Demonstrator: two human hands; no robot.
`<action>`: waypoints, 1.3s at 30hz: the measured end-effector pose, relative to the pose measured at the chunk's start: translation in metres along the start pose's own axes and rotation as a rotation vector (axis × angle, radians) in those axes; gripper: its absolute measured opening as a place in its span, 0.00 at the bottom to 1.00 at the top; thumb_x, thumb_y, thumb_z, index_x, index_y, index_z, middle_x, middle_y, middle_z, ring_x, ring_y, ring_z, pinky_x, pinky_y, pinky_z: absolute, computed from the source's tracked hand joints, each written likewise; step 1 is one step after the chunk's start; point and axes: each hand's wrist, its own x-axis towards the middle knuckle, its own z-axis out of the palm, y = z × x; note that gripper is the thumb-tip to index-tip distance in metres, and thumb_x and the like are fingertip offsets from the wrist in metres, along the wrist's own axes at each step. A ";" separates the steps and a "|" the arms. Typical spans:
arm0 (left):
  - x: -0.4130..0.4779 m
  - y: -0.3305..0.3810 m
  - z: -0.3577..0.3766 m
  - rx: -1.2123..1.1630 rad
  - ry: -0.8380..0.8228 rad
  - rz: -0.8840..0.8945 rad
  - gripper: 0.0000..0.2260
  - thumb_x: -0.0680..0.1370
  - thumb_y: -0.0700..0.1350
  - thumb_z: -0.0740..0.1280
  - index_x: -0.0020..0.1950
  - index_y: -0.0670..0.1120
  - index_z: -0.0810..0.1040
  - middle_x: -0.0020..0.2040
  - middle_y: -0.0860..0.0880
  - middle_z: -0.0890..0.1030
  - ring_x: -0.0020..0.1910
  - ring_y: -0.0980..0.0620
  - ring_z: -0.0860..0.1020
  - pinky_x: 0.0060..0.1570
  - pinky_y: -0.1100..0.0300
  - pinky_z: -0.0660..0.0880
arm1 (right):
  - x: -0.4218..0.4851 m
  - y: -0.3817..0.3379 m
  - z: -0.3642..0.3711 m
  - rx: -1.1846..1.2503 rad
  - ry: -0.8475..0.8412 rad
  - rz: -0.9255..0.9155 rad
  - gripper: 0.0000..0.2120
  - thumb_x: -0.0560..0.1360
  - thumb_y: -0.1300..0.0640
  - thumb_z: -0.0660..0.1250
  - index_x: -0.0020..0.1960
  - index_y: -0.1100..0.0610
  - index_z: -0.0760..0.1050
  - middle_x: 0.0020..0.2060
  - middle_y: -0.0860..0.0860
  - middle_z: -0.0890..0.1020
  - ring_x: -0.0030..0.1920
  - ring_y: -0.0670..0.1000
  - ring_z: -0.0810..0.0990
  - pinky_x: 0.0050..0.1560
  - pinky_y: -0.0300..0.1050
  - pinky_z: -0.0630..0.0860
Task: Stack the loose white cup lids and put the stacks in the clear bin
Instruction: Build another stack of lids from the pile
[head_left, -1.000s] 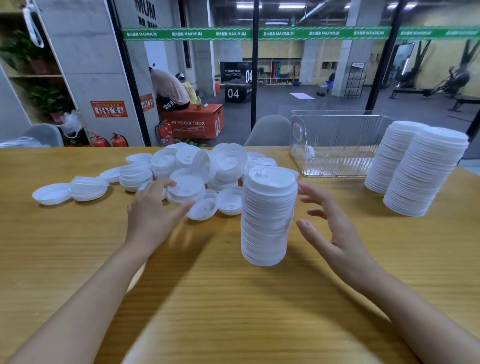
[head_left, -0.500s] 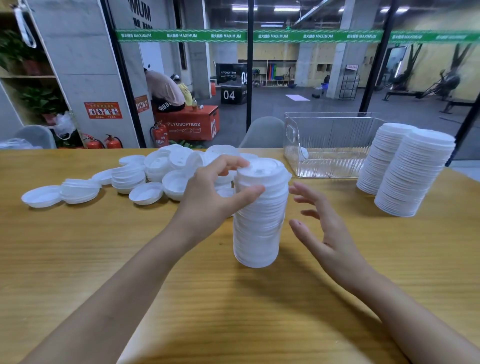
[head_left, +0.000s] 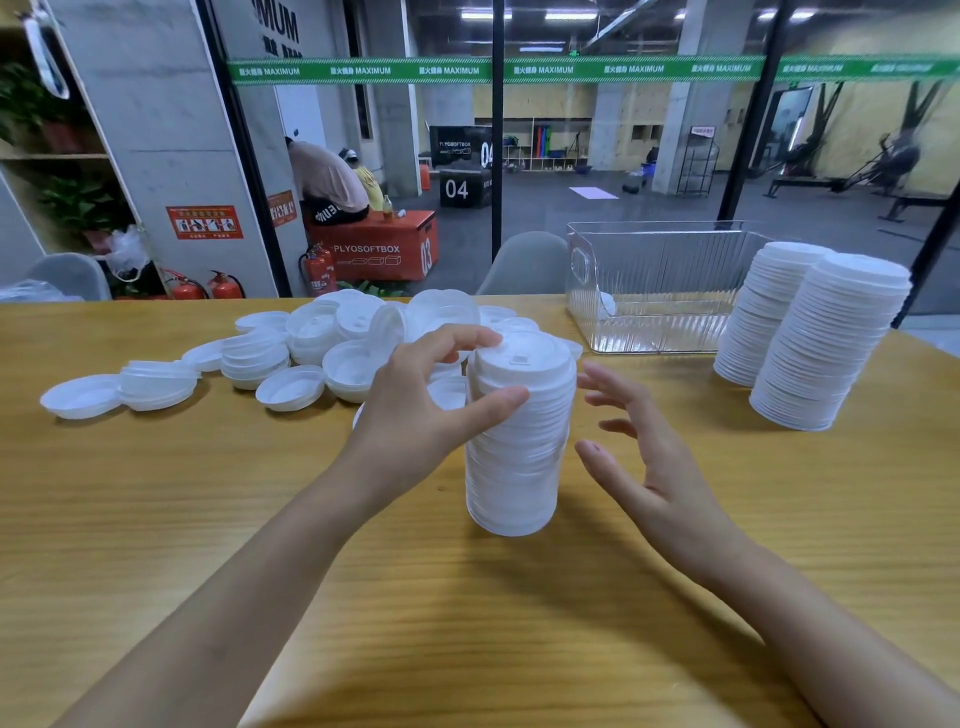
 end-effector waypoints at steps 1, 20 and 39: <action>0.000 0.000 0.000 -0.004 -0.003 0.000 0.25 0.62 0.69 0.68 0.58 0.63 0.77 0.58 0.66 0.77 0.61 0.65 0.72 0.52 0.75 0.65 | 0.000 0.000 0.000 -0.001 -0.001 0.000 0.24 0.78 0.44 0.61 0.73 0.44 0.62 0.67 0.41 0.73 0.67 0.51 0.72 0.63 0.43 0.71; 0.006 -0.118 -0.033 0.508 -0.084 -0.434 0.46 0.57 0.78 0.58 0.70 0.56 0.66 0.67 0.52 0.74 0.68 0.46 0.68 0.65 0.44 0.67 | 0.000 0.001 0.000 -0.028 -0.014 0.016 0.27 0.78 0.44 0.61 0.74 0.50 0.63 0.69 0.42 0.72 0.68 0.49 0.72 0.63 0.42 0.71; 0.014 -0.073 -0.027 0.151 0.134 -0.210 0.33 0.71 0.47 0.76 0.71 0.57 0.65 0.64 0.51 0.71 0.53 0.53 0.77 0.48 0.60 0.71 | 0.000 0.002 0.000 -0.023 -0.024 0.018 0.27 0.78 0.44 0.61 0.74 0.49 0.63 0.68 0.42 0.72 0.67 0.48 0.72 0.62 0.37 0.70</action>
